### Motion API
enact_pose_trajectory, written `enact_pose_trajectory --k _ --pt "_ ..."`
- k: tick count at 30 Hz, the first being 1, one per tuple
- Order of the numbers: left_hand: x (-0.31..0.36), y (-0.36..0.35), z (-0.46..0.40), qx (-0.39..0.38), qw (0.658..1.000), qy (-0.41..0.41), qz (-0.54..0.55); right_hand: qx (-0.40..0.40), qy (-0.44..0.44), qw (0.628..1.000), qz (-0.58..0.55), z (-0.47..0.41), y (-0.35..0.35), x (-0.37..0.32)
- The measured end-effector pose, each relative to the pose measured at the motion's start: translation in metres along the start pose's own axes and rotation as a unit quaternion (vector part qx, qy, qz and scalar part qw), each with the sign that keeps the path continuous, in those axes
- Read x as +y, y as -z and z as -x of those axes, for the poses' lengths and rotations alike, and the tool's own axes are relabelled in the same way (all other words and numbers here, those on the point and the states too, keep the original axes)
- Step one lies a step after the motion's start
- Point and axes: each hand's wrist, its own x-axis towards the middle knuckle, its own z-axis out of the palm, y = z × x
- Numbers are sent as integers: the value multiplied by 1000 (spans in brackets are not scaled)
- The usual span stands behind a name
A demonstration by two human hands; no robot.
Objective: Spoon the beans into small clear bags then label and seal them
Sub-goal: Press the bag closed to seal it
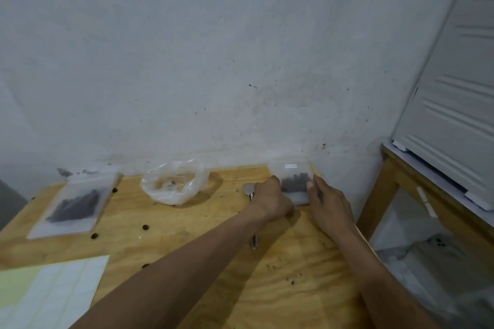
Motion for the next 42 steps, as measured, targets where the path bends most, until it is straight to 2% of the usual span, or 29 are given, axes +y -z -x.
enact_pose_trajectory --k 4,7,13,18,21,23,25,27,30,34,37,39,42 --pt "1 10 15 -2 999 -26 47 -4 -18 999 -46 7 5 -7" --pt "-8 25 31 28 993 -61 97 33 -10 998 -46 13 8 -14" --pt "-37 86 56 159 967 -83 182 82 82 992 -39 23 8 -86" --pt "-89 158 73 305 921 -69 233 81 180 976 -92 34 -17 -170" --pt "-135 199 87 360 908 -29 212 26 242 963 -116 49 -47 -216" --pt "-172 221 97 370 916 22 154 -54 265 956 -109 61 -72 -242" --pt "-208 238 104 349 930 92 75 -154 279 945 -73 72 -103 -262" --pt "-237 247 112 313 936 162 1 -222 294 930 -13 82 -136 -278" --pt "-269 251 123 269 937 220 -42 -268 251 930 11 96 -176 -298" --pt "-292 249 131 303 937 172 -16 -250 181 951 -4 103 -210 -309" --pt "-296 249 137 337 932 132 6 -227 146 961 -59 104 -223 -311" --pt "-293 248 141 358 926 103 55 -229 98 960 -128 103 -224 -313" --pt "-285 250 148 384 896 79 208 -221 46 955 -192 103 -223 -315"
